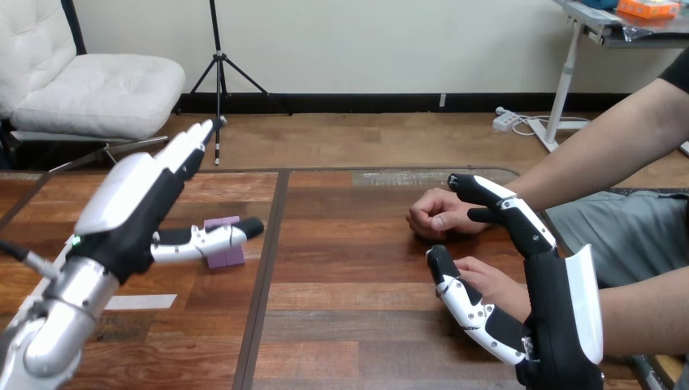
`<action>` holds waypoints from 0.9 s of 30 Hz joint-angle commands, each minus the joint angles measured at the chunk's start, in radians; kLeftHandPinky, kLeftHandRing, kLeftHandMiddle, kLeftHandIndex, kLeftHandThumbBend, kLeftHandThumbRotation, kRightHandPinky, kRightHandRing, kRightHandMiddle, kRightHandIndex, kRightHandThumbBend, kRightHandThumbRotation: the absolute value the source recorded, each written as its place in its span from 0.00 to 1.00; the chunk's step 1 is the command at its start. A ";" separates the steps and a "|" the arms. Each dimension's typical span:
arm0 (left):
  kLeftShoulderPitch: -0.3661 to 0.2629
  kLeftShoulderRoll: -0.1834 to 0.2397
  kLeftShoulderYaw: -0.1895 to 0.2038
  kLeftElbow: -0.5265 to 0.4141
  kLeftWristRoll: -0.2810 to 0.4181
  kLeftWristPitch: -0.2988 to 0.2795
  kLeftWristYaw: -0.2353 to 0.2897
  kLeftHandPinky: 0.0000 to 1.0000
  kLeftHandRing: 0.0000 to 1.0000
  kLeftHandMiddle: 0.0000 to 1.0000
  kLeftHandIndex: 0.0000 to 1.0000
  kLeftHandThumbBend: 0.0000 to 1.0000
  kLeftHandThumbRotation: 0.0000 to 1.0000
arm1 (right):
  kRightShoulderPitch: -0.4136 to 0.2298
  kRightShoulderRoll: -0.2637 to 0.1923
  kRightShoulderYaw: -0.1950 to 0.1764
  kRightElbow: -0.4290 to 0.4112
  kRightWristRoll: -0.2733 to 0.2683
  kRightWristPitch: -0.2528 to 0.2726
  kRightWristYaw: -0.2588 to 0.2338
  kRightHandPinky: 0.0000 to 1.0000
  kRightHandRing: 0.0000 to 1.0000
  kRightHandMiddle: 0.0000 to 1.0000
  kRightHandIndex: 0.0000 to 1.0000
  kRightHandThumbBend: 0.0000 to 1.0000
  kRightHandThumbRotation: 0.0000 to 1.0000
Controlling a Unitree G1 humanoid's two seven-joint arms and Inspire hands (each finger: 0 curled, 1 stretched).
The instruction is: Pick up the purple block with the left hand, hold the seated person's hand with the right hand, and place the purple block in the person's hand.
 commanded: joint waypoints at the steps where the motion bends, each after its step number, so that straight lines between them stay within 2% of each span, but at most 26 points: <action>1: -0.113 0.040 -0.030 0.066 0.024 -0.009 0.036 0.94 0.98 1.00 1.00 0.74 0.68 | -0.052 0.007 -0.011 -0.007 -0.007 0.002 -0.005 0.70 0.77 0.78 0.76 0.42 0.34; 11: -0.186 0.059 -0.080 0.172 0.052 -0.026 0.059 0.93 0.97 1.00 1.00 0.72 0.65 | -0.052 0.007 -0.012 -0.003 -0.003 -0.003 -0.004 0.70 0.76 0.77 0.76 0.42 0.34; 27: -0.293 0.068 -0.147 0.324 0.046 -0.010 -0.002 0.92 0.96 0.99 0.99 0.79 0.64 | -0.052 0.005 -0.019 -0.003 -0.022 -0.001 -0.011 0.69 0.76 0.76 0.76 0.42 0.35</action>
